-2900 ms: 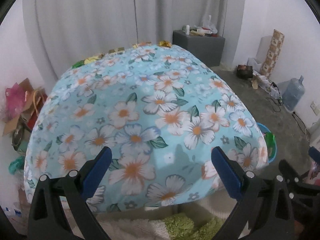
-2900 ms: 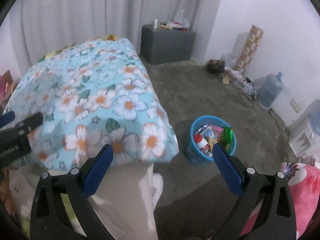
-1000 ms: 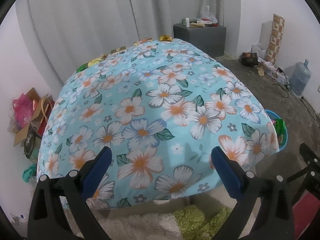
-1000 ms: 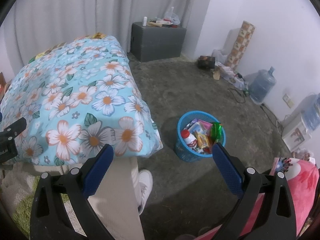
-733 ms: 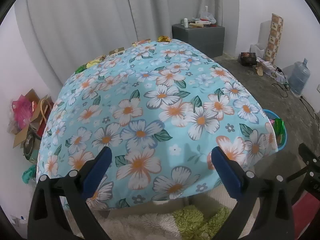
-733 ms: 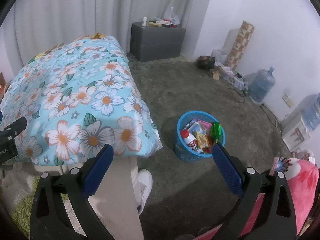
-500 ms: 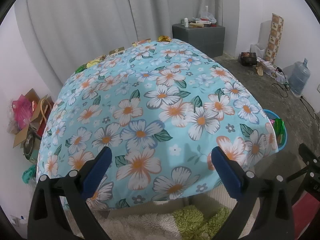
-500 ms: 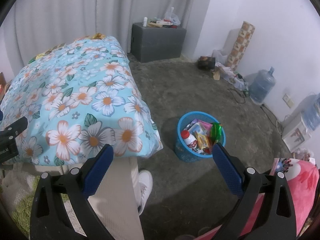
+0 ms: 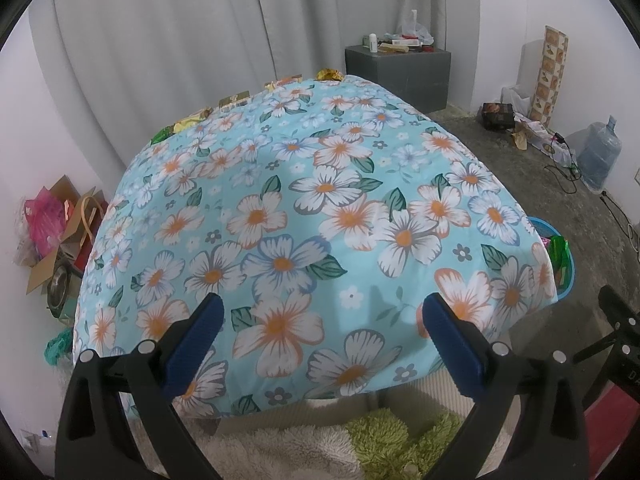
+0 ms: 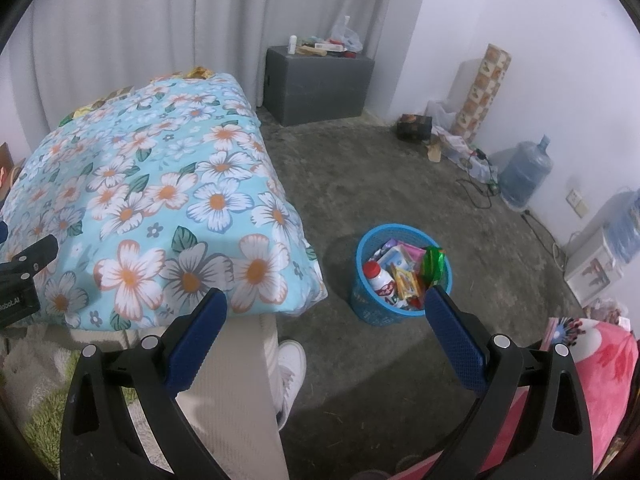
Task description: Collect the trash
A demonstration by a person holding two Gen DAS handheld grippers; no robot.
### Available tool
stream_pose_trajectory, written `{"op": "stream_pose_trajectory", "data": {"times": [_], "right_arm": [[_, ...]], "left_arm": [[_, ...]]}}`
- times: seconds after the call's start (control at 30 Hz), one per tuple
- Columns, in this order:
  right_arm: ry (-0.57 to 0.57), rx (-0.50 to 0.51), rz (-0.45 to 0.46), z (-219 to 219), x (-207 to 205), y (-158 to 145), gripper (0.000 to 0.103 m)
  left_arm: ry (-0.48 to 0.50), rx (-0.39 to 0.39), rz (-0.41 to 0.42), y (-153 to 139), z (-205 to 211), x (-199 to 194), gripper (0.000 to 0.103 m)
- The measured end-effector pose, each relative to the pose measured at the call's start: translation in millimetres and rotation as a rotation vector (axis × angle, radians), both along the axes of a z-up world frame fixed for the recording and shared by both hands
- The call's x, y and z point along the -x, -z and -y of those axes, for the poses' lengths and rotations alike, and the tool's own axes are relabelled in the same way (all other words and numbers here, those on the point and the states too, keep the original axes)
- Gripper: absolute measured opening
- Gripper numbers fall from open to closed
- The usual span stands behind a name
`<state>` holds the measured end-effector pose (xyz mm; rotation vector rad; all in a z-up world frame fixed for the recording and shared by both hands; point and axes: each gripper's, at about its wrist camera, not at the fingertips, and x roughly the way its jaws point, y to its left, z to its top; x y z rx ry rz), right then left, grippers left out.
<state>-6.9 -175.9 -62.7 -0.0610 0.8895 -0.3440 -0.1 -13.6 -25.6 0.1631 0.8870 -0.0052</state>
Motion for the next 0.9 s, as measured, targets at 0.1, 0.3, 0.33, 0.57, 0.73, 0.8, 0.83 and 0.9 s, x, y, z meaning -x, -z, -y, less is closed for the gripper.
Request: {"op": "stream_pose_trajectory", "data": {"times": [0.1,0.3,0.33,0.57,0.73,0.8,0.83,0.9], "right_arm": [[0.0,0.0,0.0,-0.3,0.2,0.0,0.095],[0.002,0.0,-0.001,-0.6,0.5,0.1,0.095],[0.002,0.0,-0.001,-0.7,0.6,0.1,0.095],[0.004,-0.001,-0.001,-0.6,1.5,0.2,0.095],[-0.001,-0.002,-0.002,-2.9,0.3,-0.2,0.095],[0.0,-0.002,-0.001,-2.9,0.4,-0.2,0.095],[-0.001,-0.002,-0.001,-3.1,-0.1,-0.2,0.095],[-0.001,-0.003,-0.001,-2.9,0.2,-0.3,0.095]], "left_arm": [[-0.001,-0.001,-0.003,-0.1,-0.2,-0.4,0.098],[-0.003,-0.001,-0.004,1.3,-0.9,1.8,0.098],[-0.003,-0.001,-0.004,1.3,-0.9,1.2,0.098],[-0.003,-0.001,-0.005,1.6,-1.4,1.7,0.098],[-0.002,-0.001,-0.004,1.7,-1.5,0.3,0.098],[-0.002,-0.001,-0.004,1.6,-1.6,0.5,0.098],[-0.002,0.0,-0.004,1.6,-1.5,0.0,0.098],[-0.002,-0.001,-0.005,1.6,-1.5,0.1,0.098]]}}
